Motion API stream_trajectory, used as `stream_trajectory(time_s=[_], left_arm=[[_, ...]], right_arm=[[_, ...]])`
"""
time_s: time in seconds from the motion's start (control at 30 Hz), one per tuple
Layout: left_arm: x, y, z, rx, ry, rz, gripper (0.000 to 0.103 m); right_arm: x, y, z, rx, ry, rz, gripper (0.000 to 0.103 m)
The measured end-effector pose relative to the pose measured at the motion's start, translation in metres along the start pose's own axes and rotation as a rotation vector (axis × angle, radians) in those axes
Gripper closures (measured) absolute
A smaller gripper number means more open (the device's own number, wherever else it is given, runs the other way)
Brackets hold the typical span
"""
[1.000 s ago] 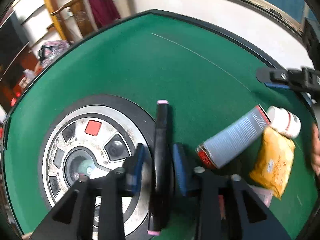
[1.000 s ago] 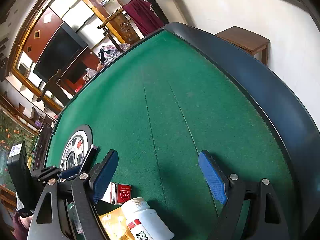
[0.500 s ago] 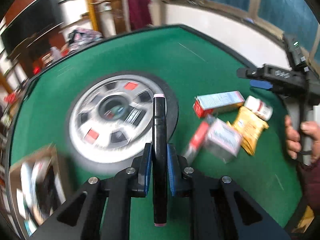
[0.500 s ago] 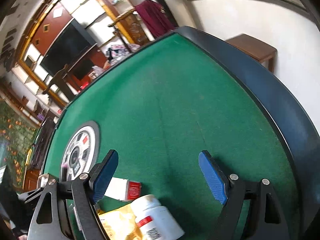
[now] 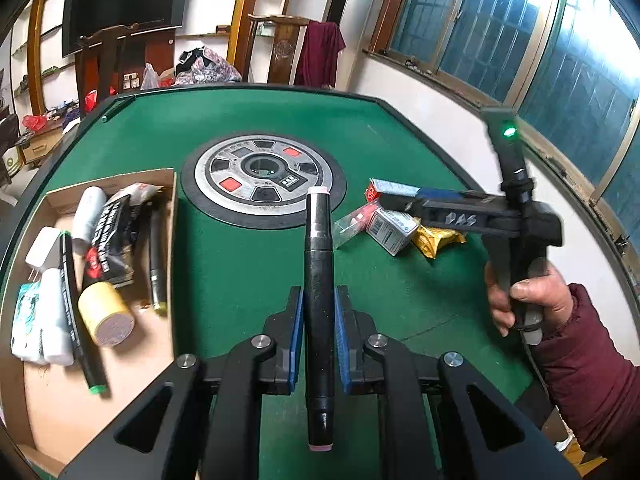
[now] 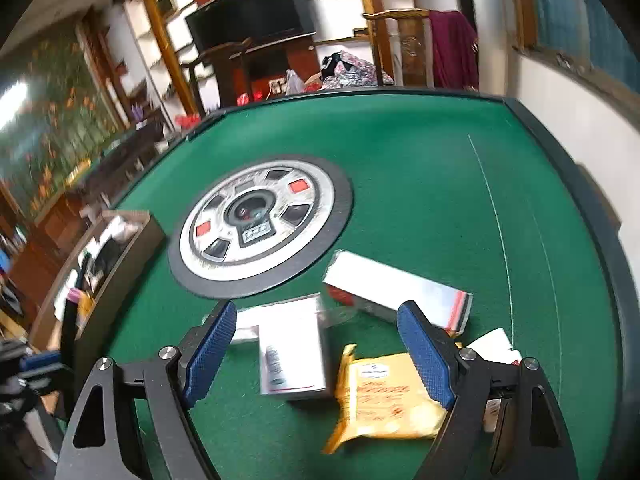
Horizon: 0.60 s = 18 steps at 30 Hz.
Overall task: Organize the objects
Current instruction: 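Grasp the white medicine box with the right tool while the left tool lifts the marker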
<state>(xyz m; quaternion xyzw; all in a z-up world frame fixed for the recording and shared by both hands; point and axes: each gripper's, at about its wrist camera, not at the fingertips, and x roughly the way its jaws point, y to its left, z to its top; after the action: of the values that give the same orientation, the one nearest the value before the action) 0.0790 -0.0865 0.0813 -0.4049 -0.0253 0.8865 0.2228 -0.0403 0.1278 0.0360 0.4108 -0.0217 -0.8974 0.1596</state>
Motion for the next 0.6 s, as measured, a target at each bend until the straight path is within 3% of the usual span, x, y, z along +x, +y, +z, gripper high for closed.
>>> stream_trajectory(time_s=[0.13, 0.27, 0.6], left_arm=[[-0.013, 0.008, -0.008, -0.028, -0.028, -0.015, 0.088], [-0.023, 0.024, -0.017, -0.078, -0.05, -0.029, 0.088], [-0.052, 0.058, -0.041, -0.133, -0.108, -0.039, 0.088]], right_arm=[[0.018, 0.018, 0.0, -0.072, 0.067, -0.045, 0.022], [0.034, 0.029, -0.008, -0.123, 0.154, -0.086, 0.066], [0.0, 0.037, -0.018, -0.068, 0.142, -0.075, 0.066]])
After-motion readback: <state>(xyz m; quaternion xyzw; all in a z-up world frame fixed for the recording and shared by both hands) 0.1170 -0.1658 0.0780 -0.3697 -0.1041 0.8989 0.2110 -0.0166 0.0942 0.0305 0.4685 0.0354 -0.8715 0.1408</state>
